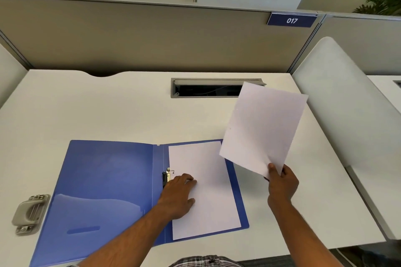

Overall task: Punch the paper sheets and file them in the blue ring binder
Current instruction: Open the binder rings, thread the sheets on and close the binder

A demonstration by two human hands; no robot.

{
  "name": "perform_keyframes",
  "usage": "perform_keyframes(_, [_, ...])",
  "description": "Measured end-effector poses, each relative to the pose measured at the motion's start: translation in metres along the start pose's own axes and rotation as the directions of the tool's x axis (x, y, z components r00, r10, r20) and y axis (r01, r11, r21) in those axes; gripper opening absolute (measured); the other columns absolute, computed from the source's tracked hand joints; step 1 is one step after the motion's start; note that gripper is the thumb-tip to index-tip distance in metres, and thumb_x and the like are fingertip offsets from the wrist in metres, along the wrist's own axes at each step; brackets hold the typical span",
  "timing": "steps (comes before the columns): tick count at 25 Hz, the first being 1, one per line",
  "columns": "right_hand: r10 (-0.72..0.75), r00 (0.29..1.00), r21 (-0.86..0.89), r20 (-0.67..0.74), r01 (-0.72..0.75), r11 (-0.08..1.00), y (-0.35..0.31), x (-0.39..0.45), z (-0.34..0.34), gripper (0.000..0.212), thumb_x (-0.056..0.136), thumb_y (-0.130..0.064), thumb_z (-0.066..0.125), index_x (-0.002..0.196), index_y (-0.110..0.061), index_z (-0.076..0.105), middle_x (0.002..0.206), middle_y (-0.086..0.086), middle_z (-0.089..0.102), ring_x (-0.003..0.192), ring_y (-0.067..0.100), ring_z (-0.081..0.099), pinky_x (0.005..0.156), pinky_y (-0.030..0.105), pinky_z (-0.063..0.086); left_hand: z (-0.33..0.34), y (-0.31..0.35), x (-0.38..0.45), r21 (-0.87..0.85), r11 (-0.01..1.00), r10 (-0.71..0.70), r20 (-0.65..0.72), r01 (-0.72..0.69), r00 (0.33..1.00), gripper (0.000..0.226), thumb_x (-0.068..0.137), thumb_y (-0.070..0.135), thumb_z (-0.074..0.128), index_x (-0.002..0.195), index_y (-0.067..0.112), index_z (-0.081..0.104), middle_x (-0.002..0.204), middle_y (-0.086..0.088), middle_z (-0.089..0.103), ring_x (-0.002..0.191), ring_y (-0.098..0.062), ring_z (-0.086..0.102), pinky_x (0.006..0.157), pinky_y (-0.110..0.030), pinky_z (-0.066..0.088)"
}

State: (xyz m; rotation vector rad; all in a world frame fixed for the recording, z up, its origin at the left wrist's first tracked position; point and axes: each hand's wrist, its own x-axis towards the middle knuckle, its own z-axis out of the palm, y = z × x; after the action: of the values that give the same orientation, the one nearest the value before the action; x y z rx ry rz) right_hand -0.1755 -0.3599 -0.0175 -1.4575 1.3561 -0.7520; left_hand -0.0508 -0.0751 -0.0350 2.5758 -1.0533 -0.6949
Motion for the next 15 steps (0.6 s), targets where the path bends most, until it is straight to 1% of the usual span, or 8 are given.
perform_keyframes(3, [0.005, 1.000, 0.117, 0.030, -0.008, 0.993, -0.010, -0.006, 0.007, 0.030, 0.091, -0.023, 0.075, 0.115, -0.006, 0.070, 0.108, 0.008, 0.071, 0.094, 0.032, 0.068, 0.089, 0.044, 0.059, 0.000, -0.001, 0.002, 0.005, 1.000, 0.010, 0.027, -0.010, 1.000, 0.063, 0.093, 0.044, 0.056, 0.150, 0.029, 0.033, 0.151, 0.011, 0.031, 0.138, -0.014, 0.032, 0.115, -0.029, 0.027])
perform_keyframes(6, [0.024, 0.988, 0.112, 0.155, -0.041, 0.993, -0.009, -0.014, 0.011, 0.023, 0.091, -0.016, 0.075, 0.112, -0.009, 0.069, 0.105, 0.008, 0.072, 0.095, 0.034, 0.068, 0.090, 0.050, 0.060, -0.006, 0.000, 0.006, -0.005, 0.999, 0.032, 0.010, -0.032, 0.999, 0.049, 0.096, 0.037, 0.052, 0.143, 0.027, 0.043, 0.144, 0.009, 0.040, 0.132, -0.015, 0.039, 0.111, -0.027, 0.031])
perform_keyframes(8, [0.049, 0.967, 0.103, 0.251, -0.077, 0.992, -0.003, -0.024, 0.010, 0.020, 0.091, -0.012, 0.074, 0.110, -0.011, 0.069, 0.103, 0.005, 0.073, 0.096, 0.034, 0.069, 0.089, 0.050, 0.060, -0.011, 0.005, 0.012, -0.167, 0.986, -0.016, -0.143, -0.008, 0.990, 0.035, 0.098, 0.024, 0.050, 0.133, 0.026, 0.054, 0.134, 0.008, 0.049, 0.124, -0.014, 0.047, 0.103, -0.022, 0.037])
perform_keyframes(9, [0.058, 0.953, 0.093, 0.296, -0.090, 0.992, 0.001, -0.030, 0.009, 0.019, 0.091, -0.012, 0.074, 0.110, -0.012, 0.069, 0.104, 0.005, 0.073, 0.097, 0.034, 0.069, 0.088, 0.050, 0.060, -0.016, 0.009, 0.014, -0.342, 0.939, -0.120, -0.218, 0.039, 0.969, 0.030, 0.100, 0.020, 0.048, 0.128, 0.026, 0.057, 0.129, 0.008, 0.053, 0.120, -0.013, 0.051, 0.099, -0.020, 0.038])
perform_keyframes(10, [0.071, 0.939, 0.079, 0.336, -0.103, 0.992, 0.006, -0.036, 0.008, 0.019, 0.091, -0.013, 0.074, 0.110, -0.013, 0.070, 0.105, 0.006, 0.074, 0.099, 0.034, 0.069, 0.088, 0.048, 0.061, -0.023, 0.012, 0.016, -0.563, 0.823, -0.244, -0.233, 0.074, 0.941, 0.026, 0.102, 0.020, 0.047, 0.124, 0.025, 0.059, 0.127, 0.008, 0.057, 0.119, -0.012, 0.053, 0.096, -0.020, 0.040])
perform_keyframes(11, [0.085, 0.923, 0.064, 0.374, -0.118, 0.991, 0.009, -0.043, 0.008, 0.019, 0.092, -0.013, 0.073, 0.110, -0.014, 0.070, 0.106, 0.005, 0.074, 0.099, 0.034, 0.069, 0.086, 0.047, 0.061, -0.033, 0.015, 0.019, -0.772, 0.630, -0.329, -0.162, 0.088, 0.930, 0.024, 0.103, 0.024, 0.046, 0.122, 0.025, 0.060, 0.126, 0.007, 0.060, 0.120, -0.013, 0.056, 0.097, -0.022, 0.041])
perform_keyframes(13, [0.108, 0.889, 0.037, 0.445, -0.139, 0.990, 0.013, -0.055, 0.007, 0.015, 0.092, -0.014, 0.073, 0.107, -0.019, 0.070, 0.106, 0.003, 0.075, 0.098, 0.030, 0.070, 0.085, 0.046, 0.061, -0.049, 0.013, 0.025, -0.960, 0.260, -0.337, 0.009, 0.102, 0.942, 0.029, 0.102, 0.035, 0.048, 0.124, 0.022, 0.061, 0.125, 0.003, 0.066, 0.119, -0.017, 0.060, 0.102, -0.031, 0.046])
perform_keyframes(15, [0.102, 0.860, 0.010, 0.500, -0.124, 0.992, 0.015, -0.063, 0.008, 0.013, 0.092, -0.016, 0.073, 0.103, -0.022, 0.070, 0.104, 0.001, 0.076, 0.096, 0.028, 0.071, 0.087, 0.047, 0.061, -0.064, 0.013, 0.026, -0.964, 0.245, -0.303, 0.024, 0.102, 0.953, 0.022, 0.100, 0.029, 0.054, 0.118, 0.022, 0.065, 0.117, 0.001, 0.071, 0.111, -0.020, 0.066, 0.097, -0.035, 0.051])
